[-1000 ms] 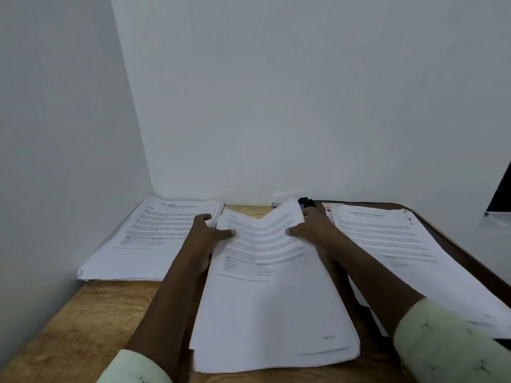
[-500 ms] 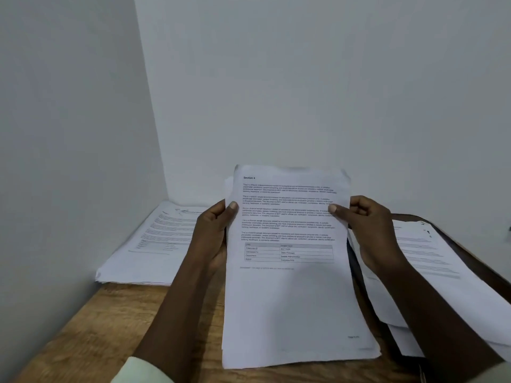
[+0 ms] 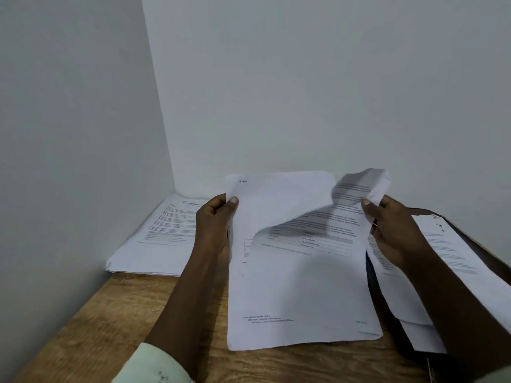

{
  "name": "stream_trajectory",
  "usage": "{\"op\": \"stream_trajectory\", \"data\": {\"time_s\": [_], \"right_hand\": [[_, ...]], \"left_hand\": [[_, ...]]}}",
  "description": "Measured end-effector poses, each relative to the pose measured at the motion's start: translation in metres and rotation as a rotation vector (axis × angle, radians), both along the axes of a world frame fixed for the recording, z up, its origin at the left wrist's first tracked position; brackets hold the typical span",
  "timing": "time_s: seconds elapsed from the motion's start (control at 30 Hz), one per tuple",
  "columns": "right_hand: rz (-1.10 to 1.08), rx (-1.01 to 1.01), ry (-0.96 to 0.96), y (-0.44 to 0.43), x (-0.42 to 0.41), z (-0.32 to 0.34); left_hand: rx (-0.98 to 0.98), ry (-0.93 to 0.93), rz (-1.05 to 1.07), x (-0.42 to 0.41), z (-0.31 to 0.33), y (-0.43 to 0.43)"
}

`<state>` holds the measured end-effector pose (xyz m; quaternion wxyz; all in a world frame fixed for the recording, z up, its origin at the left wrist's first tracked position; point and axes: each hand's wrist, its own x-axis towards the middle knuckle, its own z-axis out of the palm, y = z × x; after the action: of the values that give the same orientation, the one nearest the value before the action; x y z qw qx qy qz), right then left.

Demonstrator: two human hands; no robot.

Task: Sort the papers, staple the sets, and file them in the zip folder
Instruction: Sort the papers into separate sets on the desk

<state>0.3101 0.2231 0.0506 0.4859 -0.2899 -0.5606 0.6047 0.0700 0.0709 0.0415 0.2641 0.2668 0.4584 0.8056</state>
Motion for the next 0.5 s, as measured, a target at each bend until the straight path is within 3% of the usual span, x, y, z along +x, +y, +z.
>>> {"op": "stream_trajectory", "data": {"time_s": [0.17, 0.33, 0.5], "right_hand": [[0.053, 0.009, 0.010, 0.000, -0.005, -0.004], [-0.041, -0.078, 0.197, 0.009, 0.004, 0.000], [-0.034, -0.153, 0.198, 0.007, 0.011, -0.003]], "left_hand": [[-0.027, -0.012, 0.039, -0.005, 0.000, 0.000], [-0.004, -0.056, 0.140, -0.017, -0.001, -0.002], [-0.016, -0.103, 0.116, -0.018, -0.002, -0.004]]}}
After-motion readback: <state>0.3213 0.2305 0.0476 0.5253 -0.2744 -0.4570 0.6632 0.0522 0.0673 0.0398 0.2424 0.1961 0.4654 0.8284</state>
